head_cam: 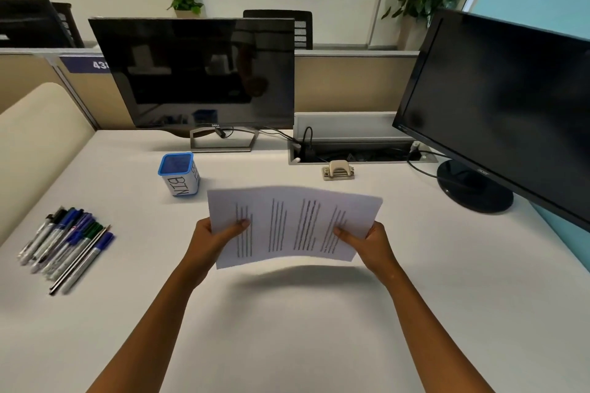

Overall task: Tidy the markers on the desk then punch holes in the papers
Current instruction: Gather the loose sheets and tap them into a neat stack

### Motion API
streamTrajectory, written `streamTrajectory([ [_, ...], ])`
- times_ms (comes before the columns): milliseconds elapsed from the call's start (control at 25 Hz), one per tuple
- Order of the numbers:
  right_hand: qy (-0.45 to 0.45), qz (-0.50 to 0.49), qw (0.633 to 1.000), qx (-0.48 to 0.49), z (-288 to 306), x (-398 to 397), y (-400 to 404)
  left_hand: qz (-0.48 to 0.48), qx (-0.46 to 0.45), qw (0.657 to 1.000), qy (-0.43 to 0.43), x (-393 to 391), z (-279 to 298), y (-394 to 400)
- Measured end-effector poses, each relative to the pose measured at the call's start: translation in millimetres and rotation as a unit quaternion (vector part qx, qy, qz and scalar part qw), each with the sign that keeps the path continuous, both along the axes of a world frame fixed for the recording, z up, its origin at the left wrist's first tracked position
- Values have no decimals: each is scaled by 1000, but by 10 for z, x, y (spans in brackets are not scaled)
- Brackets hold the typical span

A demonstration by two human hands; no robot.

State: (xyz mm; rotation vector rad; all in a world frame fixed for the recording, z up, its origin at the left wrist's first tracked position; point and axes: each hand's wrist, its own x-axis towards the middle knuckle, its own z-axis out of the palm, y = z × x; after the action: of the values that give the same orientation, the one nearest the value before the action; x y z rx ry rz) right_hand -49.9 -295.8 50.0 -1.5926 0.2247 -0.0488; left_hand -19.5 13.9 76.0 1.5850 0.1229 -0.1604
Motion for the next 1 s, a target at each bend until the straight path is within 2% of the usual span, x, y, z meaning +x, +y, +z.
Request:
streamTrajectory([
  [200, 33, -4, 999, 5, -95, -43, 2, -1, -6, 1000, 6, -101, -160, -4],
  [400, 21, -14, 1000, 4, -68, -25, 23, 9, -15, 1000, -13, -59, -135, 0],
  [600, 29, 24, 999, -10, -155, -83, 32, -30, -20, 999, 9, -146, -272, -17],
  [760, 43, 19, 999, -20, -270, -97, 0, -24, -15, 999, 20, -187, -346, -82],
  [880, 47, -28, 998, -30, -324, -48, -41, -10, -16, 999, 30, -139, -331, -92],
  [1000, 67, -111, 991, -24, -332, -7, -36, 33, -67, 997, 30, -110, -339, -124],
])
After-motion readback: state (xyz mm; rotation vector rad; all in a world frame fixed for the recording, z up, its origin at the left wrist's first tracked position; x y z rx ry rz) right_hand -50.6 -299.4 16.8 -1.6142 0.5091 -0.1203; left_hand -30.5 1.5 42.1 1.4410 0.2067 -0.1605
